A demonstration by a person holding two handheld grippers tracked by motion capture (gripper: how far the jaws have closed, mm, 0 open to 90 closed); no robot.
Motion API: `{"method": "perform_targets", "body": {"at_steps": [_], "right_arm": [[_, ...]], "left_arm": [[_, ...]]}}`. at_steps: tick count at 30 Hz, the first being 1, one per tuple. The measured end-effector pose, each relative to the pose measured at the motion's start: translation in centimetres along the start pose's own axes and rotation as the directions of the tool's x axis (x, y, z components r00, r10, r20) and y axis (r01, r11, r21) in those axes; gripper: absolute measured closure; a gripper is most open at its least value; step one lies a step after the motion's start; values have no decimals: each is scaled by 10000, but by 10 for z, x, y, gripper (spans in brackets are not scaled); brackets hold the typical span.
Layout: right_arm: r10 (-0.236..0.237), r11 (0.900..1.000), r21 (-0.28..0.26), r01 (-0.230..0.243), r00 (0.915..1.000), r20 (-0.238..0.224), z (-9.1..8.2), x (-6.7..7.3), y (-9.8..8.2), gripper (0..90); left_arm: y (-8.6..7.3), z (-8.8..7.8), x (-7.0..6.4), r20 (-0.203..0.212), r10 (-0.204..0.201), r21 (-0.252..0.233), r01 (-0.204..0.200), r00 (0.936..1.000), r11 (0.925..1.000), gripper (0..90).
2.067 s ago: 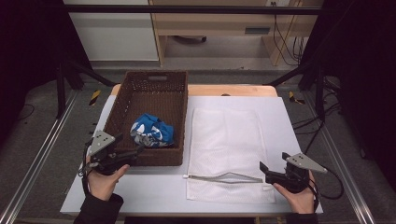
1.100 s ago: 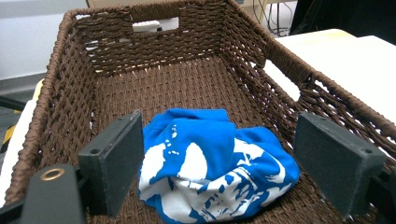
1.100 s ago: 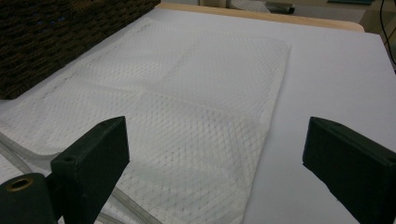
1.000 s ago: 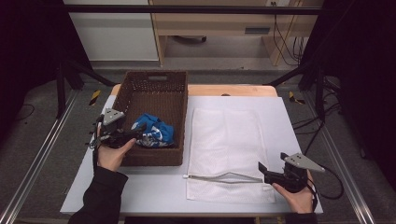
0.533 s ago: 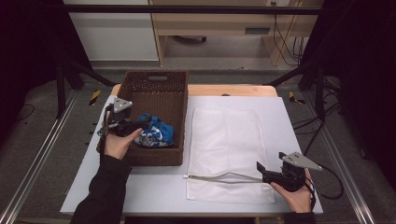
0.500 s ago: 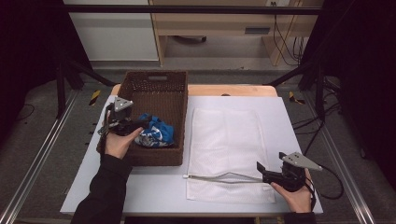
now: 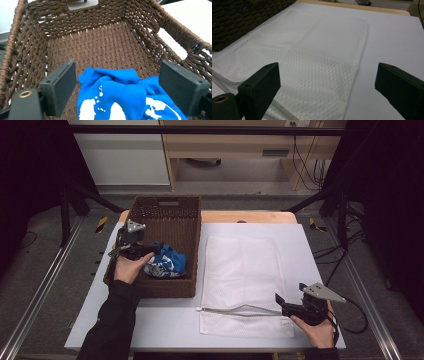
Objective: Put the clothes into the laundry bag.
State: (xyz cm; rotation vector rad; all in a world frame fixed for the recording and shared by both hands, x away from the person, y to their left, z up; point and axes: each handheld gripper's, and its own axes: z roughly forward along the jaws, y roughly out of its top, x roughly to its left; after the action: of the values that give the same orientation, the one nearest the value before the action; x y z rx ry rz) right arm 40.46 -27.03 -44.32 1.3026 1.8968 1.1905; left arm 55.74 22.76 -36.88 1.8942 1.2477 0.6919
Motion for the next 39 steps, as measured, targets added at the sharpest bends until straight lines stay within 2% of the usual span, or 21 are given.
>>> {"method": "perform_targets", "body": {"at_steps": [3,5,9,12,17,21,25,28,31,32,33,34,35,36,38,39], "right_arm": [[38,10000,70,-38,10000,5,1,0,0,65],[23,10000,95,-23,10000,-17,1,1,0,64],[2,10000,52,-1,10000,-35,0,0,0,62],[50,9999,109,-50,10000,-16,0,-2,-1,61],[14,9997,241,-12,10000,-89,2,0,-1,47],[41,9996,263,-38,9999,-96,2,1,-1,45],[3,9996,297,0,10000,-78,3,1,-1,41],[54,9993,360,-50,9999,-114,3,2,-1,40],[13,9992,406,-8,9999,-118,5,2,-1,40],[23,9991,435,-17,9999,-120,5,2,-2,40],[0,9989,467,5,9999,-122,6,2,-2,40],[3,9988,498,5,9999,-154,6,2,-2,40],[3,9988,498,5,9999,-154,6,2,-2,40],[-50,9984,562,60,9998,-169,7,3,-3,40],[-75,9982,587,86,9998,-201,8,4,-3,40],[-91,9981,605,104,9997,-214,8,4,-3,40]], "left_arm": [[2,4,-1,-74,96,-167,-97,9999,9998,157],[0,10,-2,21,246,-95,-245,9997,9997,152],[-6,22,-3,145,506,543,-514,9986,9972,147],[-10,27,-4,217,645,1020,-664,9977,9926,151],[-16,35,-3,712,667,1696,-780,9952,9824,146],[-18,39,-6,792,1038,2080,-1183,9914,9709,132],[-21,46,-11,792,1631,2540,-1782,9834,9506,114],[-22,50,-11,812,1611,2766,-1776,9836,9444,112],[-24,54,-12,847,1678,3109,-1860,9822,9321,109],[-24,54,-12,847,1678,3109,-1860,9822,9321,109],[-26,58,-14,829,1860,3402,-2032,9791,9181,106],[-27,60,-14,813,1875,3588,-2042,9789,9108,106],[-27,60,-14,813,1875,3588,-2042,9789,9108,104],[-27,63,-15,817,1864,3792,-2035,9791,9027,104],[-28,65,-14,904,1786,3949,-1999,9798,8967,115],[-28,66,-14,955,1748,4079,-1987,9800,8911,124]]}}
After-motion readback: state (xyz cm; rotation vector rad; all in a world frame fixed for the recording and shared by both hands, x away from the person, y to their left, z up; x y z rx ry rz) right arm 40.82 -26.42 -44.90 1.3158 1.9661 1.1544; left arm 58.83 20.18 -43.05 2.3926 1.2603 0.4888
